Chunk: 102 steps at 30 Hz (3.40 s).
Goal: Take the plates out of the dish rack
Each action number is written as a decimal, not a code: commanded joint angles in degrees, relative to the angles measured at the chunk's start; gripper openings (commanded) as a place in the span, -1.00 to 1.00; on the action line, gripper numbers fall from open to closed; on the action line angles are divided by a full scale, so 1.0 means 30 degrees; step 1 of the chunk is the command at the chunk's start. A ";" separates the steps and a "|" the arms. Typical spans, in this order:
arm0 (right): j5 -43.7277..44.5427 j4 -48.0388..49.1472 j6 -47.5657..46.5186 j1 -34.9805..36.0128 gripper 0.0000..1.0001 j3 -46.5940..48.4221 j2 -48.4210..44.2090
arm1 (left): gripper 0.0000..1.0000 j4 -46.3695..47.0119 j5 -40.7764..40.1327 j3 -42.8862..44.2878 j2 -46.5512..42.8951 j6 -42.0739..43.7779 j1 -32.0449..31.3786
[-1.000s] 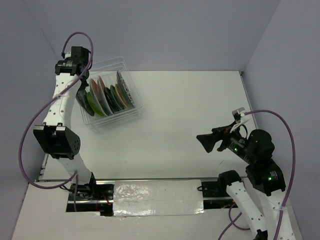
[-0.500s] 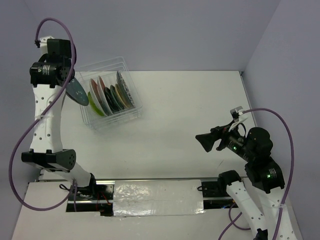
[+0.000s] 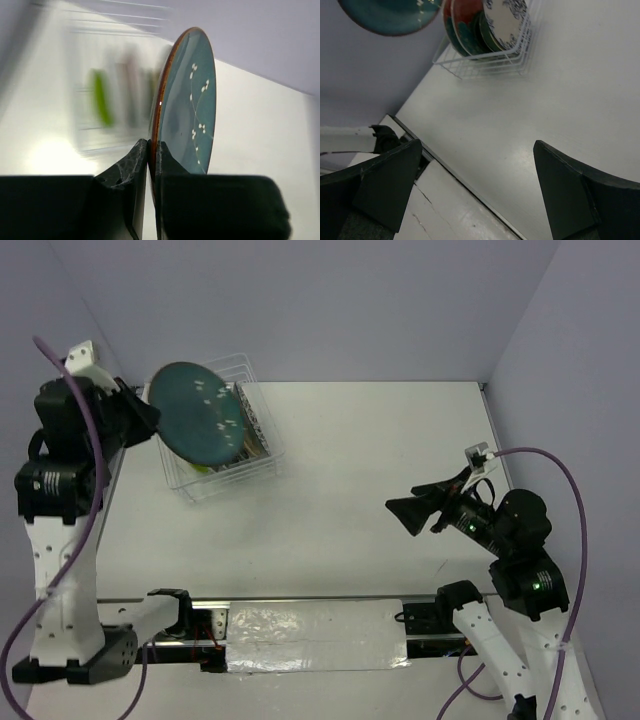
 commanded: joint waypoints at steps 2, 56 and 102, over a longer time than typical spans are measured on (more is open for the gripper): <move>-0.2189 0.5322 0.3003 0.0079 1.00 0.0631 0.1384 | -1.00 1.3795 1.3869 -0.5364 -0.2615 -0.5757 -0.0202; 0.0857 1.7342 0.8106 -0.4433 -1.00 0.2444 2.4902 | 0.99 0.6479 0.3778 -1.0094 -0.4229 -0.0670 -0.2546; 0.8003 0.8496 0.3537 0.5029 1.00 -0.4789 1.1116 | 0.14 0.1764 -0.7998 0.0541 1.1793 -0.0699 -0.2633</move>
